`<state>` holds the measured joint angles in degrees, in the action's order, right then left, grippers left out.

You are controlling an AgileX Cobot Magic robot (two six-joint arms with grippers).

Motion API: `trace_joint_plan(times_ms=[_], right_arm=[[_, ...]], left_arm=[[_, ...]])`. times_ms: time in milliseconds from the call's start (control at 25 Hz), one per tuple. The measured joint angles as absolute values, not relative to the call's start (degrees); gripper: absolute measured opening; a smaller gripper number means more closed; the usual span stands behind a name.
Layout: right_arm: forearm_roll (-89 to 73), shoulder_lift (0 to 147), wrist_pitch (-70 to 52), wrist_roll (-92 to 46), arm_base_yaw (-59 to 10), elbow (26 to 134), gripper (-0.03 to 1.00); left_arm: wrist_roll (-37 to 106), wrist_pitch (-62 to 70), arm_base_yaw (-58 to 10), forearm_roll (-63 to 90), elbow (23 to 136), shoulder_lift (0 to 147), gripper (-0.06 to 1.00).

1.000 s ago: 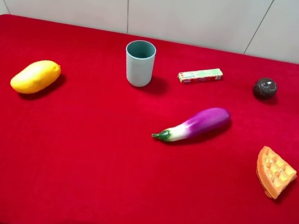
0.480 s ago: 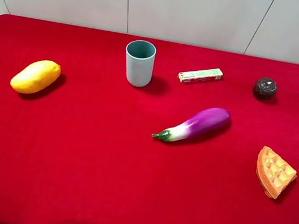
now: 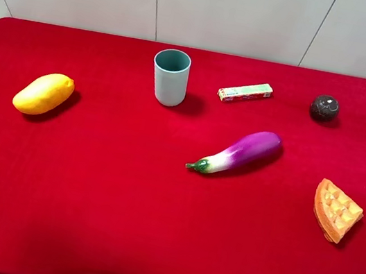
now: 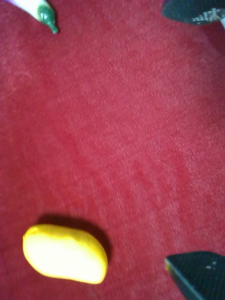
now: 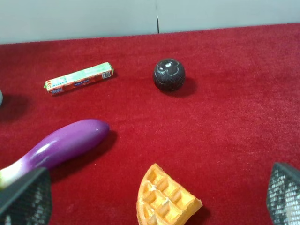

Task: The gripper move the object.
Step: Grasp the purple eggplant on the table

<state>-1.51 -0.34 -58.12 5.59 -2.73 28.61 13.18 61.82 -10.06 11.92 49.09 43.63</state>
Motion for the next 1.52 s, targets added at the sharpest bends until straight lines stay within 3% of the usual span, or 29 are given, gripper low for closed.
trace_joint_plan(times_ms=[320, 1520], right_arm=[[-1.51, -0.34, -58.12, 5.59, -2.73, 28.61, 0.69], [-1.51, -0.34, -58.12, 5.59, -2.73, 28.61, 0.69]], left_arm=[[14.87, 64.07, -12.64, 14.03, 56.17, 57.1, 0.96], [13.36, 63.85, -42.3, 6.76, 87.87, 100.79, 0.96]])
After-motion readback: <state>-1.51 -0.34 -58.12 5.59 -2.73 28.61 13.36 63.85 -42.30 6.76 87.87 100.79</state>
